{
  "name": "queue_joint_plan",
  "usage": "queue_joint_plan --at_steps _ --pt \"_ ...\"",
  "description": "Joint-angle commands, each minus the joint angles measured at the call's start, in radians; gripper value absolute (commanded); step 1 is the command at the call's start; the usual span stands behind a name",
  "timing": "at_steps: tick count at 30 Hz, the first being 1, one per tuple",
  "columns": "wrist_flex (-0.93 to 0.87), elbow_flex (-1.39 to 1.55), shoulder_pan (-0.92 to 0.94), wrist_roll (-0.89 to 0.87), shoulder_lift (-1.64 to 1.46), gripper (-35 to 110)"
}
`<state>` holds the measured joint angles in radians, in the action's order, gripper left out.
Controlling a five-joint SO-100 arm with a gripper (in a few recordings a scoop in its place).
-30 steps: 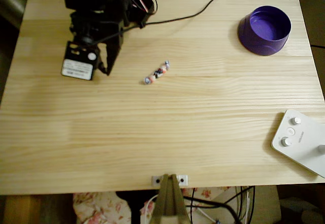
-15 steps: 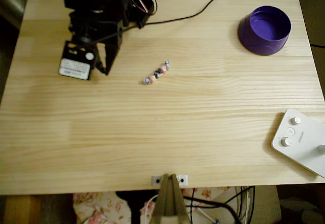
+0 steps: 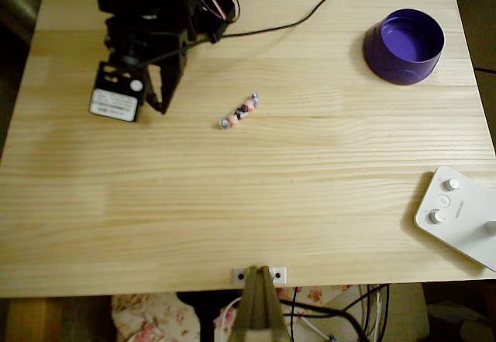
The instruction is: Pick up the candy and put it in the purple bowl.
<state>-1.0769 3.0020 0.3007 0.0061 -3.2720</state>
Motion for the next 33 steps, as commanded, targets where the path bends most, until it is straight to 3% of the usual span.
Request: queue_joint_plan --at_steps 1,9,19,33 --pt "-0.041 -0.198 0.018 0.025 0.061 -1" --pt "-0.169 -0.561 -0.147 0.206 0.319 -1" --pt "-0.258 -0.865 -0.336 0.284 0.601 -1" --pt "-0.336 -1.003 -0.54 0.799 0.79 0"
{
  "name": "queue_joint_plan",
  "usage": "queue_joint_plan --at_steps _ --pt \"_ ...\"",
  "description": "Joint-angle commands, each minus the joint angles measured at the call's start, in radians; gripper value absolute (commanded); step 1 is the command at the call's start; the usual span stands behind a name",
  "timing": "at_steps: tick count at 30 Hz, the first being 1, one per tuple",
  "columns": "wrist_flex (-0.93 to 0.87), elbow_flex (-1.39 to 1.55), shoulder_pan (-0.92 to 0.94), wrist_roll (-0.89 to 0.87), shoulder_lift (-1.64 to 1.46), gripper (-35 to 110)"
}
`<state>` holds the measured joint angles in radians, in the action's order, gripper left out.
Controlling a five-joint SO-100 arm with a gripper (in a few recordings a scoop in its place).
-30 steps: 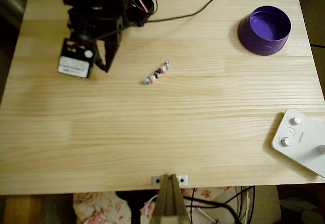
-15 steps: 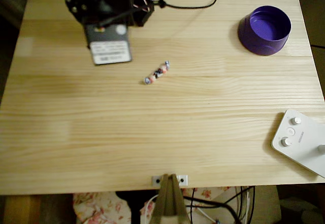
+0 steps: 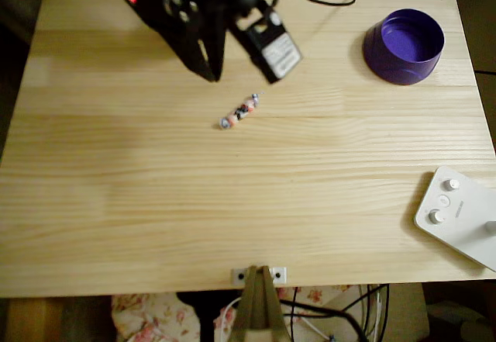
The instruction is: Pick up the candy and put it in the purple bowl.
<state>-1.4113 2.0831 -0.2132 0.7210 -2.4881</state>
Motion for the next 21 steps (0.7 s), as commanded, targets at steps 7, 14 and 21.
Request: queue_joint_plan --at_steps 7,14,21 --pt "0.005 -0.067 -0.095 0.365 0.052 0" --pt "0.006 -0.044 -0.202 0.575 0.063 0" --pt "0.057 0.009 -0.275 0.715 0.061 0"
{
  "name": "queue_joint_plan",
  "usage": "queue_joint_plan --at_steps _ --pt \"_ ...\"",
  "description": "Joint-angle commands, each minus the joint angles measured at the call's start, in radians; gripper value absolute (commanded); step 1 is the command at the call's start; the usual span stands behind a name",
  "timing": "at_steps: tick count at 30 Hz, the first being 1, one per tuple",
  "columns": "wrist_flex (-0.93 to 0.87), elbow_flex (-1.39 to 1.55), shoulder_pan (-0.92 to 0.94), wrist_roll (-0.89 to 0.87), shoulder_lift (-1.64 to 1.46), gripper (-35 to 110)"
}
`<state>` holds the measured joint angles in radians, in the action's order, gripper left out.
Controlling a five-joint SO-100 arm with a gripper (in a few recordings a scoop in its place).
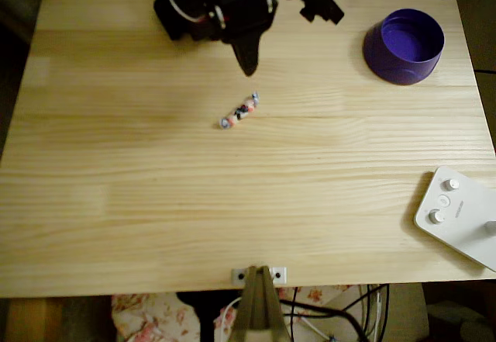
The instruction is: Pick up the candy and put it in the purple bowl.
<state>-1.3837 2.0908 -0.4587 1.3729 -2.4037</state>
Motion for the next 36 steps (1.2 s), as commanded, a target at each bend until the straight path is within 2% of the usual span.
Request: queue_joint_plan --at_steps 1,5,8,13,30,36 --pt "0.041 0.012 -0.034 0.077 -0.025 0" --pt "0.063 0.061 -0.054 0.15 -0.029 0" --pt "0.166 0.132 -0.054 0.189 -0.069 0" --pt "0.064 0.112 -0.095 0.183 -0.008 0" --pt "0.103 0.206 -0.031 0.264 0.044 19" --pt "0.127 0.207 0.02 0.305 0.1 19"
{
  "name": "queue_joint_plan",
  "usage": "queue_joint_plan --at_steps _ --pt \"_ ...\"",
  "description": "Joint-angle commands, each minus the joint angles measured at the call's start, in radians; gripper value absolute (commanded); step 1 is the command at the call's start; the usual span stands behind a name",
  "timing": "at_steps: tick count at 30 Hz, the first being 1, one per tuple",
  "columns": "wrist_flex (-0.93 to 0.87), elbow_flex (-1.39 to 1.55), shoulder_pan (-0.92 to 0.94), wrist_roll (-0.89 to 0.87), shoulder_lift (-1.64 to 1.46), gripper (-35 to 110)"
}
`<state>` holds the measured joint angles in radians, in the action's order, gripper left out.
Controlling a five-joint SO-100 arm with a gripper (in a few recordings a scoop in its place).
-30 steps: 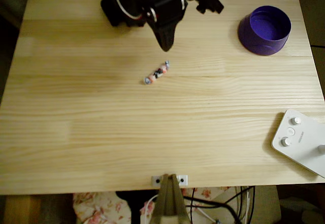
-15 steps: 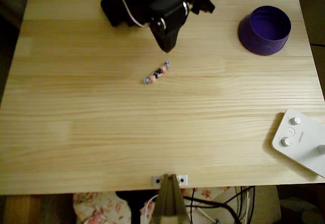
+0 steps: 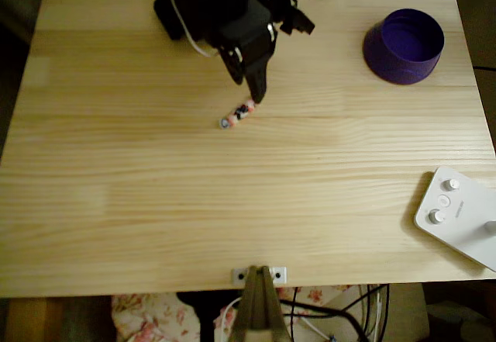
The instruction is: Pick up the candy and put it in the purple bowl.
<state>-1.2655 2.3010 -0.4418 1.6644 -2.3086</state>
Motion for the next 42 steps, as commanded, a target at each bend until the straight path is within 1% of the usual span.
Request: queue_joint_plan --at_steps 1,9,15,27,42 --pt "0.015 -0.003 0.002 0.014 0.018 19" --pt "0.055 -0.008 0.011 0.012 0.127 20" --pt "0.067 0.003 0.014 0.017 0.172 20" --pt "0.158 0.011 0.038 0.038 0.252 20" --pt "0.207 0.006 0.057 0.067 0.333 20"
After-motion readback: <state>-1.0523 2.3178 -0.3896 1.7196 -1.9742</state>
